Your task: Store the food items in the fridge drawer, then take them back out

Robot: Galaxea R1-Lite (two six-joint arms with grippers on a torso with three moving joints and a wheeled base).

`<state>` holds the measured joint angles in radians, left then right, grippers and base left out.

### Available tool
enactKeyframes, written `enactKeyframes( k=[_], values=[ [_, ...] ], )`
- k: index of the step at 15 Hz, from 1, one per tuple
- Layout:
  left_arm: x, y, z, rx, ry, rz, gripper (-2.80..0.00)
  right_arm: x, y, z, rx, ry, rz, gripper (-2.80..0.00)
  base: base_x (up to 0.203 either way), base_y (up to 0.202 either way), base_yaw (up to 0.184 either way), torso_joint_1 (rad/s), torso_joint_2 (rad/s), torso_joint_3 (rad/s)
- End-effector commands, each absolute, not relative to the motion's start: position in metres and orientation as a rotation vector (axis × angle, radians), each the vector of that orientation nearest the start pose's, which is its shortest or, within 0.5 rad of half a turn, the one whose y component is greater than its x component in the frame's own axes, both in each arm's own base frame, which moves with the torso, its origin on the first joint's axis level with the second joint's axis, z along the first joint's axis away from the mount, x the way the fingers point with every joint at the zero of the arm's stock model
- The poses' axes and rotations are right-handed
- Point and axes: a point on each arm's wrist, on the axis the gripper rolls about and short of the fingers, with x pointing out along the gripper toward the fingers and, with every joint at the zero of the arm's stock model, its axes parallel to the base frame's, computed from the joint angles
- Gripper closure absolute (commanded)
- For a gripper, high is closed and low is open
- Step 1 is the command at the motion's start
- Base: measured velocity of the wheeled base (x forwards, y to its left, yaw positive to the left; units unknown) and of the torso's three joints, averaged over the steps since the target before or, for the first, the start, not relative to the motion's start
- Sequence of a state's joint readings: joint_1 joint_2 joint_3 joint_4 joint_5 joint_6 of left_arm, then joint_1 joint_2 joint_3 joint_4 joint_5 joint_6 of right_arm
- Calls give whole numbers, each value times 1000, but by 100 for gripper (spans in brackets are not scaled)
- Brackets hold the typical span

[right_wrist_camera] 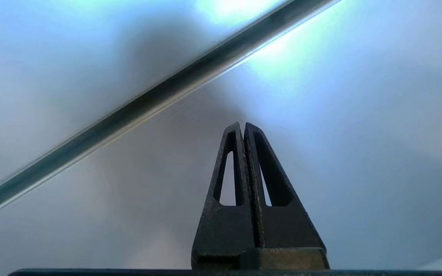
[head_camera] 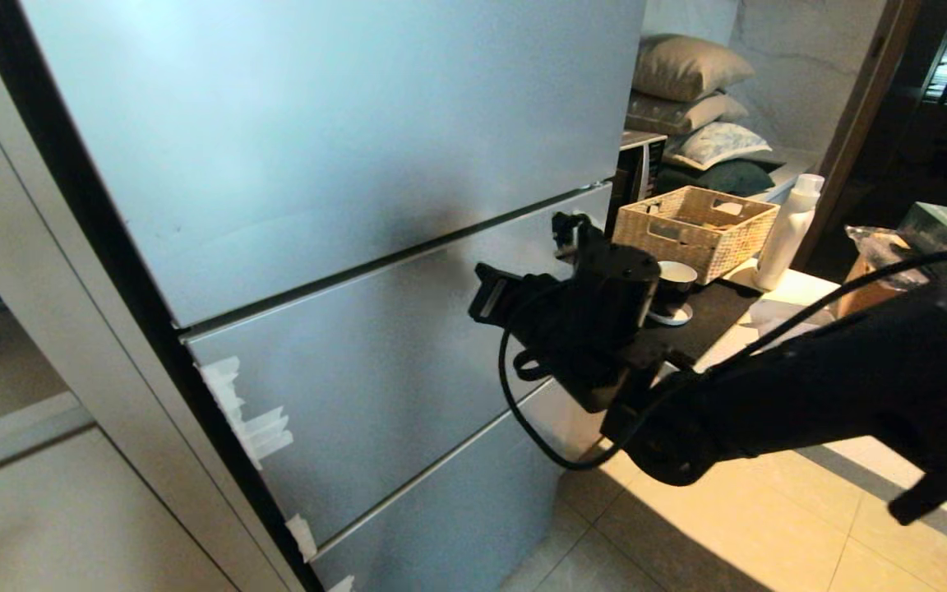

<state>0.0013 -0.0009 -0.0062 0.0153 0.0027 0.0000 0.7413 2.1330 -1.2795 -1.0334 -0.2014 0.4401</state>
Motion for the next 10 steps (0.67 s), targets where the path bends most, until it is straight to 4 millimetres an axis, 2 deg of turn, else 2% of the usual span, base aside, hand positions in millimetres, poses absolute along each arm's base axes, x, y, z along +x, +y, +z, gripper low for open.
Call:
enactKeyframes(
  k=[1,3,6,8,10],
  values=[
    [-23,0,76,0,9,5,0,269,243,238,477,-111,560,0,0,0,0,0,0,0],
    [-23,0,76,0,9,5,0,217,193,248,371,-129,508,0,0,0,0,0,0,0],
    [-23,0,76,0,9,5,0,140,101,241,231,-146,379,0,0,0,0,0,0,0],
    [-23,0,76,0,8,5,0,90,45,224,162,-160,252,0,0,0,0,0,0,0],
    [-23,0,76,-1,9,5,0,45,12,189,94,-130,148,0,0,0,0,0,0,0]
  ],
)
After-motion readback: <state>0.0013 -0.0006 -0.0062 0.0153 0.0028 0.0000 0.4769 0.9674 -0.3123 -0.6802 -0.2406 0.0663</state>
